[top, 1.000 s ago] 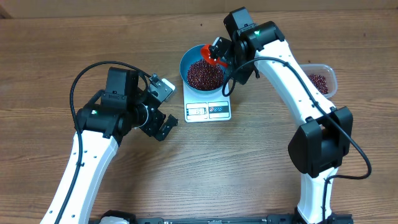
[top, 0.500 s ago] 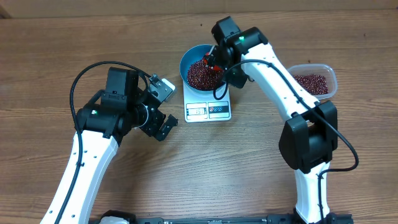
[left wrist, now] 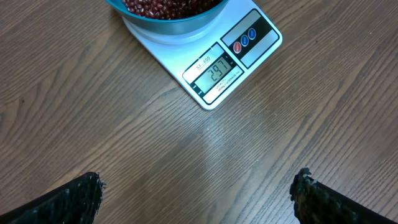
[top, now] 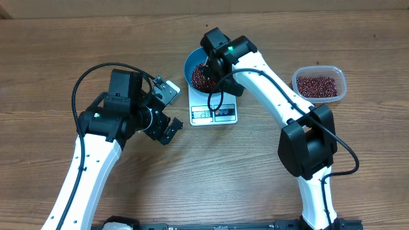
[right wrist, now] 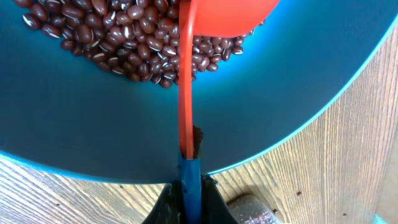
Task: Scoop item into bowl and weigh 150g on scale
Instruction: 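Tip the scoop with the right gripper to pour beans into the bowl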
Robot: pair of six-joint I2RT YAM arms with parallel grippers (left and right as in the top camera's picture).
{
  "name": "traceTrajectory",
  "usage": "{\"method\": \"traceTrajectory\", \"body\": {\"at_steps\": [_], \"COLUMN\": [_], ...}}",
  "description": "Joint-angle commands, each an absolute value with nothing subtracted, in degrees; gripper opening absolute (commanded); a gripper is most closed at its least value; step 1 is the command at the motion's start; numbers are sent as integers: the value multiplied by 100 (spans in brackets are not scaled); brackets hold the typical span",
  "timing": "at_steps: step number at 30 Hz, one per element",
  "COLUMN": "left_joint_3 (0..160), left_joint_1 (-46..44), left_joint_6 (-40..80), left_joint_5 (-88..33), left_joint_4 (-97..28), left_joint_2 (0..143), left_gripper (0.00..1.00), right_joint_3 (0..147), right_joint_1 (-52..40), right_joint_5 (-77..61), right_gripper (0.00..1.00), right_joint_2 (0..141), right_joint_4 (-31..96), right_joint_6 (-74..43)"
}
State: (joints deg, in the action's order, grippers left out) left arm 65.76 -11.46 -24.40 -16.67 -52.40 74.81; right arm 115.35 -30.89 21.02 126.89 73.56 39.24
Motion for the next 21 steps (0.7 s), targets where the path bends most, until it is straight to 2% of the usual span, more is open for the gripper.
{"method": "traceTrajectory", "body": {"at_steps": [1, 21], "left_joint_3": [6593, 6593], "left_joint_1": [-1105, -1105], "left_joint_6": [-2486, -2486], "left_joint_5": [-1629, -1629], "left_joint_4": [-5249, -5249], "left_joint_2": [7494, 7494], "left_gripper": [100, 99], "right_joint_3": [11601, 12291], "right_joint_1": [-3120, -2652], "right_joint_5": [2099, 869], "right_gripper": [4, 4], "right_joint_2": [12757, 12626], "right_joint_4": [7358, 7795], "right_joint_6": [3948, 3909]}}
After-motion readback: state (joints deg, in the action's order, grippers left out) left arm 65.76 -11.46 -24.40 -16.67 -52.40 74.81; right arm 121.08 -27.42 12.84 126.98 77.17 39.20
